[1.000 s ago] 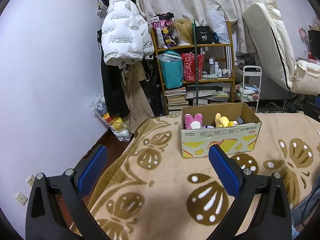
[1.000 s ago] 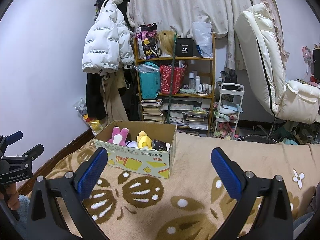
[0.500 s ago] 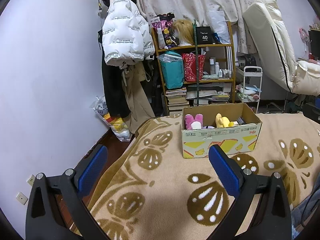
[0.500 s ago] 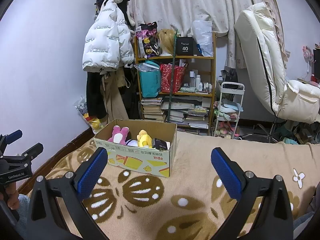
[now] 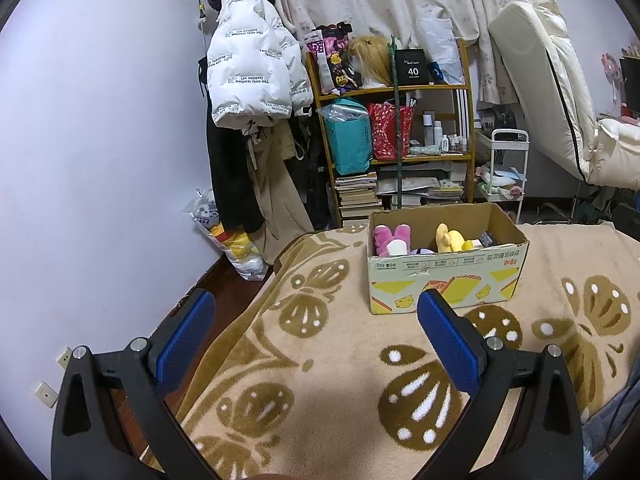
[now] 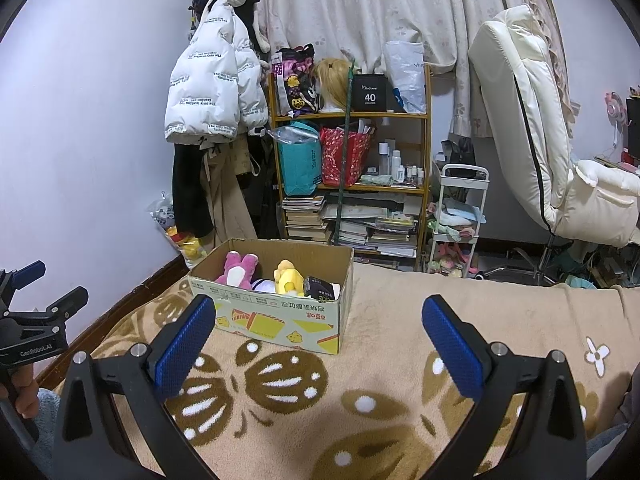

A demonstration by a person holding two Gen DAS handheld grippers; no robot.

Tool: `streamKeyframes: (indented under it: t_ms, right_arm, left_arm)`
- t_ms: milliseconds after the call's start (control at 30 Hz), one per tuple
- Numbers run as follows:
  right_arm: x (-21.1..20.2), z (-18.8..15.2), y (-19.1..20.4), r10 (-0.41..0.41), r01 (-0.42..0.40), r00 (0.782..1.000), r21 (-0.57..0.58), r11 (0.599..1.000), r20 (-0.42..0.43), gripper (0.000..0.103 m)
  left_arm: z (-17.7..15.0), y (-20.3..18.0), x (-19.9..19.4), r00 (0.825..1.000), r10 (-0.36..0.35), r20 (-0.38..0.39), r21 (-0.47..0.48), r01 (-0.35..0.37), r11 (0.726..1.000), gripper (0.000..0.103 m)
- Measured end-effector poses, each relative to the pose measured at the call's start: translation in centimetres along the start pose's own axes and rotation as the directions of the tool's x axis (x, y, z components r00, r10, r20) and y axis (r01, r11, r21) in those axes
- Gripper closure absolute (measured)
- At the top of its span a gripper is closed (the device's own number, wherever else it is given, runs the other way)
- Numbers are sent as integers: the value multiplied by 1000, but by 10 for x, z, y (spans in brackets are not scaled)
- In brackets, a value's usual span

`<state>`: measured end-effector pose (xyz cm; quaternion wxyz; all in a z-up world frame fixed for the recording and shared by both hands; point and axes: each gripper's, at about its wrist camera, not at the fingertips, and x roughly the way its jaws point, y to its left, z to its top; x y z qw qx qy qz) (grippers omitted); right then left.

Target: Organize soft objects

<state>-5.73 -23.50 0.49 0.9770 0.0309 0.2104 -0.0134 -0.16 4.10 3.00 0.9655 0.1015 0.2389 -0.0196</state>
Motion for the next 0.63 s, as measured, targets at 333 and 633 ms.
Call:
streamKeyframes:
  t_ms: [333,633]
  right_arm:
    - [0,1,0,-1,1,1000,0,1000,0,0]
    - [1,2,0,-1,1,1000,-2,1000,-2,0]
  left_arm:
    - [0,0,0,1000,-2,1,2,2,1000,3]
    - [1,0,1,1000,-10,0,13,10,1000,3]
